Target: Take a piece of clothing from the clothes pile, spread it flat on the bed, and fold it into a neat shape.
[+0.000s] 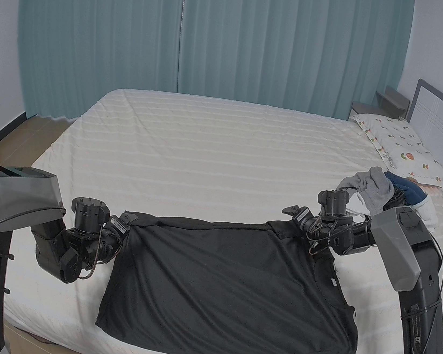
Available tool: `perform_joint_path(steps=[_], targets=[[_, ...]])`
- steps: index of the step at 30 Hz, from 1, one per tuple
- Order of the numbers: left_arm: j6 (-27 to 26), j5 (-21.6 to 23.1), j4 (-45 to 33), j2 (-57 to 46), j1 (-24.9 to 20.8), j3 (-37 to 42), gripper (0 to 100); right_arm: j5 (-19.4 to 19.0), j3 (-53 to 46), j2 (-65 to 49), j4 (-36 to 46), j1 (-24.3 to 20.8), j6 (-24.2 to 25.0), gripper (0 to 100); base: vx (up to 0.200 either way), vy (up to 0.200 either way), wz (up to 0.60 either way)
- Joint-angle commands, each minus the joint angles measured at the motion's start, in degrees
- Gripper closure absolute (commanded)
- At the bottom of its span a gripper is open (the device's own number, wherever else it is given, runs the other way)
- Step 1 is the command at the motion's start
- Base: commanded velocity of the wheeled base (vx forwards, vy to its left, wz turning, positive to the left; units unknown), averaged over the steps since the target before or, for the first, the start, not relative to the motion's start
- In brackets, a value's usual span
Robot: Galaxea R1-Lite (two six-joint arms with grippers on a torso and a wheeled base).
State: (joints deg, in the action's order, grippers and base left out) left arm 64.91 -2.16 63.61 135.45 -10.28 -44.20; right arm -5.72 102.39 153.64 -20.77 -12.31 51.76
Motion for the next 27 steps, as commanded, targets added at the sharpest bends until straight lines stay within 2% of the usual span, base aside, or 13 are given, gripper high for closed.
perform_joint_path(steps=[1, 3, 7, 9, 19, 24, 27], targets=[[0.0, 0.0, 0.0, 0.2, 0.0, 0.0, 0, 1.2, 8.6, 5.1, -1.4, 0.3, 0.1, 0, 0.000, 0.000, 0.00], [0.0, 0.0, 0.0, 0.2, 0.0, 0.0, 0, 1.1, 12.2, 6.9, -1.8, 0.4, 0.2, 0, 0.000, 0.000, 0.00], [0.0, 0.0, 0.0, 0.2, 0.0, 0.0, 0, -2.5, 12.2, 6.5, -15.0, 0.0, 0.1, 0, 0.000, 0.000, 0.00], [0.0, 0.0, 0.0, 0.2, 0.0, 0.0, 0, -3.0, 12.2, 6.6, -18.4, -0.1, -0.3, 0, 0.000, 0.000, 0.00], [0.0, 0.0, 0.0, 0.2, 0.0, 0.0, 0, -2.9, 12.2, 8.1, -14.8, 1.9, -2.5, 0, 0.000, 0.000, 0.00], [0.0, 0.0, 0.0, 0.2, 0.0, 0.0, 0, -3.6, 12.2, 6.1, -8.1, 4.0, -2.6, 0, 0.000, 0.000, 0.00], [0.0, 0.0, 0.0, 0.2, 0.0, 0.0, 0, -3.8, 12.2, 5.9, -7.0, 5.1, -3.9, 0, 0.000, 0.000, 0.00]])
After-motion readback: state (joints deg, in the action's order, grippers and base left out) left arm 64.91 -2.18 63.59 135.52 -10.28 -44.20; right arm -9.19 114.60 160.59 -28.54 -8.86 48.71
